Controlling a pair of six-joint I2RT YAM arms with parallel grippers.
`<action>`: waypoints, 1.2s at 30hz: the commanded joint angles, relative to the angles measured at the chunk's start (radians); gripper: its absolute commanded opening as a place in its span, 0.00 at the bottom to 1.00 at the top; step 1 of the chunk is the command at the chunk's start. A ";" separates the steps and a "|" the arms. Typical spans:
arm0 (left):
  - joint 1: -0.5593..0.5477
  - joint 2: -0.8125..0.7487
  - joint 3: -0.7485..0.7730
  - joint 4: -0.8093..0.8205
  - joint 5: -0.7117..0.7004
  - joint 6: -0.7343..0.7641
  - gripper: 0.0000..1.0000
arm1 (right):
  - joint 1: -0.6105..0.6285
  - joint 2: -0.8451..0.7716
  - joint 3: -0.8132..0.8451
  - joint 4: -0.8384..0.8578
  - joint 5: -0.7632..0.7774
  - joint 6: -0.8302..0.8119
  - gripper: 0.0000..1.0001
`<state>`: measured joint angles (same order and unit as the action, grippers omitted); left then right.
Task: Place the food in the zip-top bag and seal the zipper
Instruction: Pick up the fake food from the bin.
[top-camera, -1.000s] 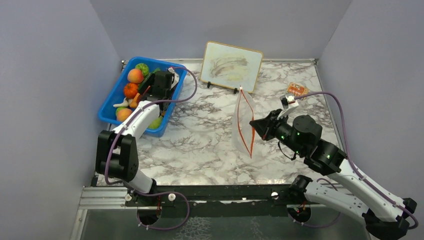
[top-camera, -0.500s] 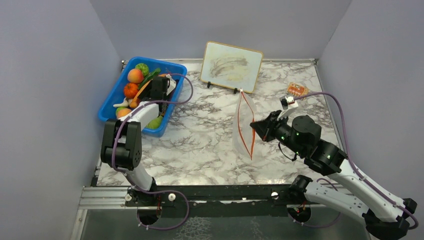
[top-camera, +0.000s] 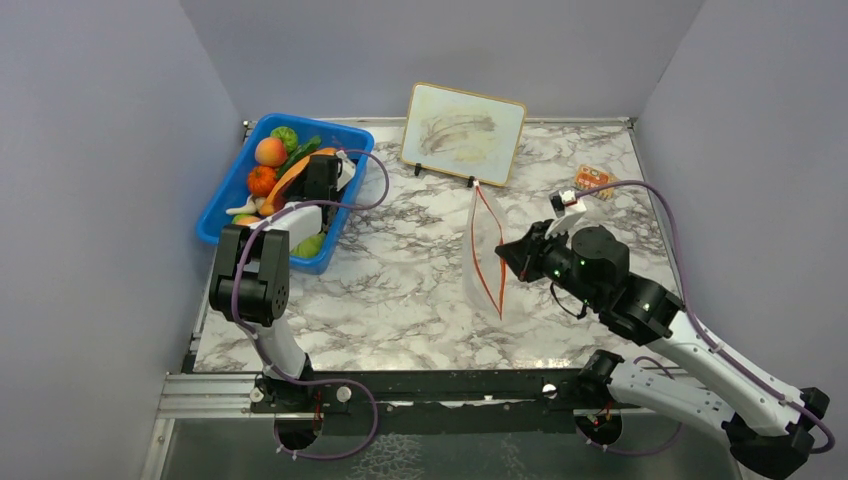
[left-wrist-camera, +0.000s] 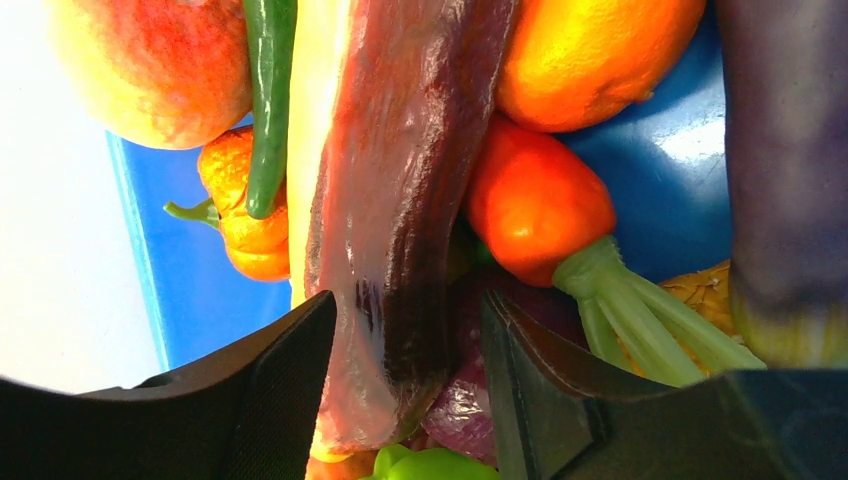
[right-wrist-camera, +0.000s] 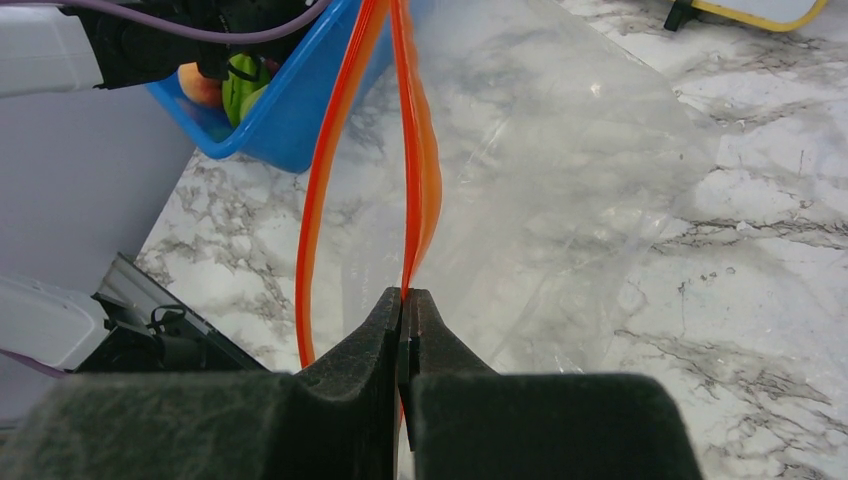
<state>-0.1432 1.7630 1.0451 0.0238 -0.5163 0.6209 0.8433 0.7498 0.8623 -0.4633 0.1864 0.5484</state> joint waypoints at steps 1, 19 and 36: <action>0.014 -0.004 0.010 0.028 0.005 0.008 0.55 | 0.004 0.005 0.023 0.023 0.006 0.010 0.01; 0.009 -0.188 0.008 -0.034 0.001 -0.106 0.06 | 0.004 0.046 0.008 0.044 -0.007 0.046 0.01; 0.007 -0.594 -0.091 -0.156 0.452 -0.576 0.00 | 0.004 0.080 0.016 0.043 0.003 0.081 0.01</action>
<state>-0.1375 1.2755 0.9962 -0.1509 -0.2916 0.2279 0.8433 0.8200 0.8623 -0.4484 0.1864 0.6022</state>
